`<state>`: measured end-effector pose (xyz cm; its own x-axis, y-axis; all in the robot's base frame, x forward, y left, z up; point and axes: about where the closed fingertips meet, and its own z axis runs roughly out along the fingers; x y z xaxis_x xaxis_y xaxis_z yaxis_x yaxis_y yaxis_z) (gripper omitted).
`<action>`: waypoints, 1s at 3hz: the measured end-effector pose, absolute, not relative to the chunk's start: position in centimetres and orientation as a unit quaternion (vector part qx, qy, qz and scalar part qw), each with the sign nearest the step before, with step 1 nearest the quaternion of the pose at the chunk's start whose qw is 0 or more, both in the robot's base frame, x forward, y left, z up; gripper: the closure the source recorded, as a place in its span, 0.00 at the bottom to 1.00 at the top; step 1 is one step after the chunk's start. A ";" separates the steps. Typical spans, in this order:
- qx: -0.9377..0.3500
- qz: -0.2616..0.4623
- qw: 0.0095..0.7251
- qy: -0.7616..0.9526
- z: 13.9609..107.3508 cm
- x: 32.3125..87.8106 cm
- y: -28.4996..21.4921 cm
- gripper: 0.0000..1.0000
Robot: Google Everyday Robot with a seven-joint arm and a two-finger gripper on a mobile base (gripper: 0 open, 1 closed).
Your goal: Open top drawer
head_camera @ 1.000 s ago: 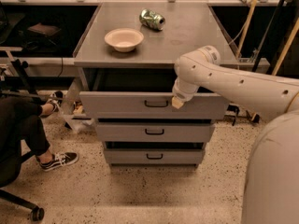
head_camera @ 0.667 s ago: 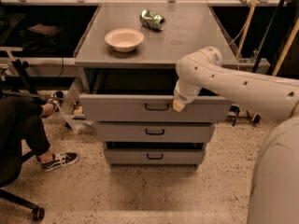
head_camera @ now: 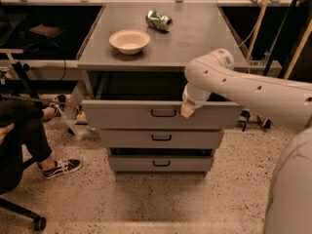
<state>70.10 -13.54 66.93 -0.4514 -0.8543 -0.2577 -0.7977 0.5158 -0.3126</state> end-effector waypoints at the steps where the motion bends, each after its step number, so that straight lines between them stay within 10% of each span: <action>1: -0.488 -0.072 0.193 0.848 66.8 69.9 -13.6 1.00; 3: -0.486 -0.070 0.198 0.848 66.8 69.2 -13.8 1.00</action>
Offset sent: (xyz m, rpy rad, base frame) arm -0.1213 -0.0428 -0.0461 0.1426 -0.0883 -0.0232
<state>69.25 -13.84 66.79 -0.4492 -0.8523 -0.2679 -0.7968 0.5178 -0.3115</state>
